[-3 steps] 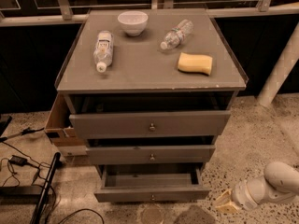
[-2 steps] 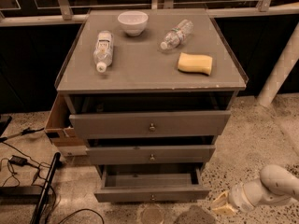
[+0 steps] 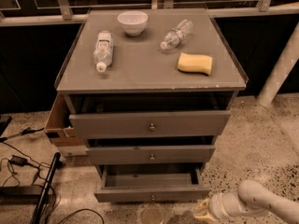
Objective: Close bottom drawer
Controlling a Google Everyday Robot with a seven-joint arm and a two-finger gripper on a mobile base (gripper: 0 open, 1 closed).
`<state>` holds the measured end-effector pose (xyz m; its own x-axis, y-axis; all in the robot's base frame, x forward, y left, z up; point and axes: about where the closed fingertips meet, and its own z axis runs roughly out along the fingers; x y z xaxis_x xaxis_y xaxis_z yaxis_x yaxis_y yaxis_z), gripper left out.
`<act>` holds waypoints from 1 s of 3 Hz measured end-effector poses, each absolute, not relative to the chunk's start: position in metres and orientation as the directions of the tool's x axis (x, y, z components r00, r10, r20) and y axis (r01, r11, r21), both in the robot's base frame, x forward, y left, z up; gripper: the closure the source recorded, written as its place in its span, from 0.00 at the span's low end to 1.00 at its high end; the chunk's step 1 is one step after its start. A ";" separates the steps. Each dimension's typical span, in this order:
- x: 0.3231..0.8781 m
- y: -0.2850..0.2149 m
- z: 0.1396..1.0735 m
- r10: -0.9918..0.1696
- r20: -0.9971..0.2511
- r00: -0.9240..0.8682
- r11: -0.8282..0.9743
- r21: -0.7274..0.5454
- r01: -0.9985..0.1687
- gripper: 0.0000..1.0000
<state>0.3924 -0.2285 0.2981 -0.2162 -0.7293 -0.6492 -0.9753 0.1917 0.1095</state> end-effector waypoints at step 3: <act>0.420 -0.194 0.221 -0.769 -0.635 -0.079 0.136 -0.042 -0.990 1.00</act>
Offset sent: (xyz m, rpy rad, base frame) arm 0.0189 0.0231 -0.0499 -0.0352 -0.0724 0.0514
